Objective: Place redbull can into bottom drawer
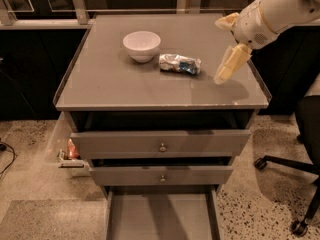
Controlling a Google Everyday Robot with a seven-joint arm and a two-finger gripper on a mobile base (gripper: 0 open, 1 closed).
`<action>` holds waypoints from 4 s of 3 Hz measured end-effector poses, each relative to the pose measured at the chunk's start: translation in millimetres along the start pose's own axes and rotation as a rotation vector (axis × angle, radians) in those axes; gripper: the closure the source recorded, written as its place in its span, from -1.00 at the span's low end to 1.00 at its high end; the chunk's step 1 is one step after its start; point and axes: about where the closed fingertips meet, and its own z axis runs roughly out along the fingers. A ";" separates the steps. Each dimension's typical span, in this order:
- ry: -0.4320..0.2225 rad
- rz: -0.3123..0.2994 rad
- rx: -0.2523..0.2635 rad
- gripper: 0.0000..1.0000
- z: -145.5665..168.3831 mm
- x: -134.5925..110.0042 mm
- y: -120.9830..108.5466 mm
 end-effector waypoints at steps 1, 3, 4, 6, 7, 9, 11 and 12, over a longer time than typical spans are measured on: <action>-0.119 0.011 0.028 -1.00 25.3 -7.9 -23.0; -0.216 0.068 -0.061 -1.00 76.8 -19.3 -51.3; -0.195 0.119 -0.158 -1.00 110.3 -9.9 -45.3; -0.173 0.151 -0.223 -0.62 134.0 -1.3 -34.4; -0.173 0.151 -0.223 -0.16 134.2 -1.3 -34.4; -0.173 0.151 -0.223 0.77 134.2 -1.3 -34.4; -0.179 0.149 -0.231 1.00 136.4 -5.0 -31.9; -0.180 0.114 -0.247 1.00 120.2 -17.1 -17.1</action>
Offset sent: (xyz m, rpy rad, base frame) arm 0.0958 0.0515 -0.0006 0.2755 -0.0463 0.0808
